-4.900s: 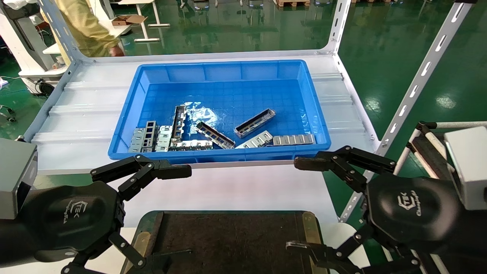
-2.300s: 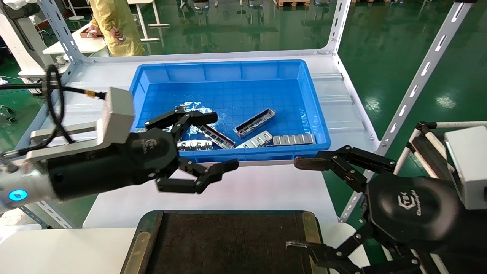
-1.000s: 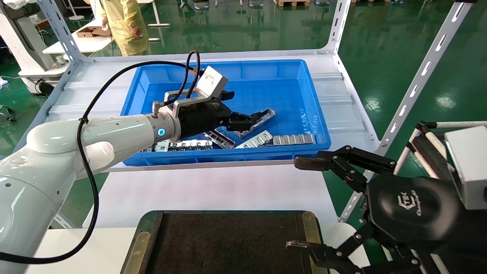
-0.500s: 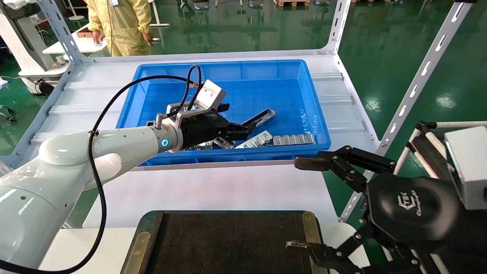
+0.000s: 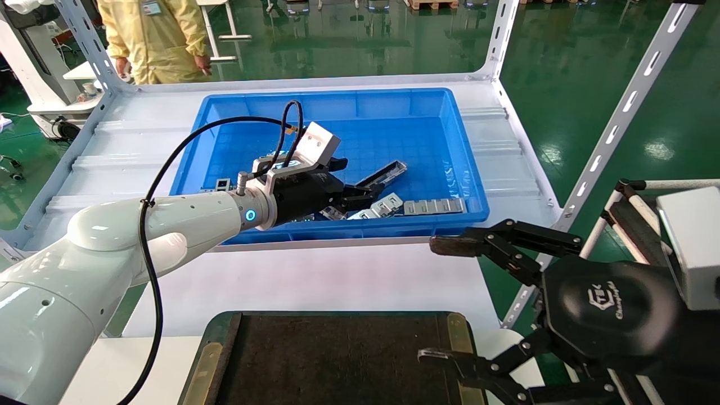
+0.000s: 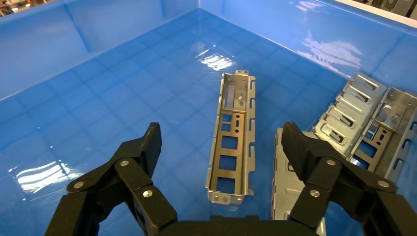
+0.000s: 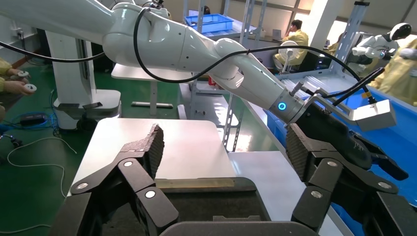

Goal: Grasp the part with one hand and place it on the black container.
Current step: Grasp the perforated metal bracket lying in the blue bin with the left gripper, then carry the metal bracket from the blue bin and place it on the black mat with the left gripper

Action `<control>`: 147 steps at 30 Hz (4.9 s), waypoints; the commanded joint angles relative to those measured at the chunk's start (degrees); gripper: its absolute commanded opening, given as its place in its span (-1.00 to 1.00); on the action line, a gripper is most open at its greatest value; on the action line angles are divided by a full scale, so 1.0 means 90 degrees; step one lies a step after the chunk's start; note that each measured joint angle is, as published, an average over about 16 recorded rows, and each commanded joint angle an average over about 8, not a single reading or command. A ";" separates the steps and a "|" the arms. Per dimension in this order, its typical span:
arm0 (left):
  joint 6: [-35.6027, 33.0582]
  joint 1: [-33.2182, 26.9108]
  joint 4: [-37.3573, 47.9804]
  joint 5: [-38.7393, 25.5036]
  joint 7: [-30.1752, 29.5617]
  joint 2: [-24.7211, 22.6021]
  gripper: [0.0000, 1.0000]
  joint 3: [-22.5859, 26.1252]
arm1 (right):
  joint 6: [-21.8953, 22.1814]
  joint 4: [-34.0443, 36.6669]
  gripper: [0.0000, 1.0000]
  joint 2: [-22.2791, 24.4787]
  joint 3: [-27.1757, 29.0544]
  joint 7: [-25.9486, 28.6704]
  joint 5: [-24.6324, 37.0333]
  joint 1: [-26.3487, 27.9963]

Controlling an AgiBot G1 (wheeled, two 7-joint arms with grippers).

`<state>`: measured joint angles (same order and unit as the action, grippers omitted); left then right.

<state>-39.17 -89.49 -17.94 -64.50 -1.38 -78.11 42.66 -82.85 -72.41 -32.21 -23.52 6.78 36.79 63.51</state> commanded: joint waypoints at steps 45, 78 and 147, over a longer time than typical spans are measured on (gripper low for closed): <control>-0.0344 -0.0133 0.0002 0.1604 0.0524 0.0198 -1.00 0.0606 | 0.0000 0.0000 -1.00 0.0000 -0.0001 -0.0001 -0.0001 0.0000; -0.2603 0.1685 -0.4231 0.2402 -0.0398 0.2785 -1.00 0.0489 | 0.0001 0.0000 -1.00 0.0001 -0.0002 -0.0001 -0.0001 0.0001; 0.5803 0.5593 -0.5073 0.2345 -0.2628 0.0193 -1.00 0.0992 | 0.0002 0.0000 -1.00 0.0002 -0.0004 -0.0002 -0.0003 0.0001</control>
<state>12.96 -39.15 -63.53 -43.45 -25.06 -76.33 51.66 -82.84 -72.41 -32.19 -23.56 6.76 36.76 63.52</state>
